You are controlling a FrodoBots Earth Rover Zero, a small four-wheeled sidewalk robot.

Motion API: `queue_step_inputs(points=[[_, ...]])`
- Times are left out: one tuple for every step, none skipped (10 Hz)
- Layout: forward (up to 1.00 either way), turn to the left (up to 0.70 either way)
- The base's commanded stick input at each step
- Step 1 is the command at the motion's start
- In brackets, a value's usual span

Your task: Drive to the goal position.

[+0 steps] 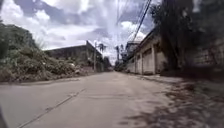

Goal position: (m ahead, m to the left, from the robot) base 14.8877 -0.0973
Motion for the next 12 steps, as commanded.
queue_step_inputs(points=[[0.50, 0.00], [0.50, 0.00], [0.50, 0.00], [0.50, 0.00], [0.50, 0.00], [0.50, 0.00], [0.50, 0.00], [0.50, 0.00], [0.50, 0.00], [0.50, 0.00], [0.50, 0.00], [0.50, 0.00]])
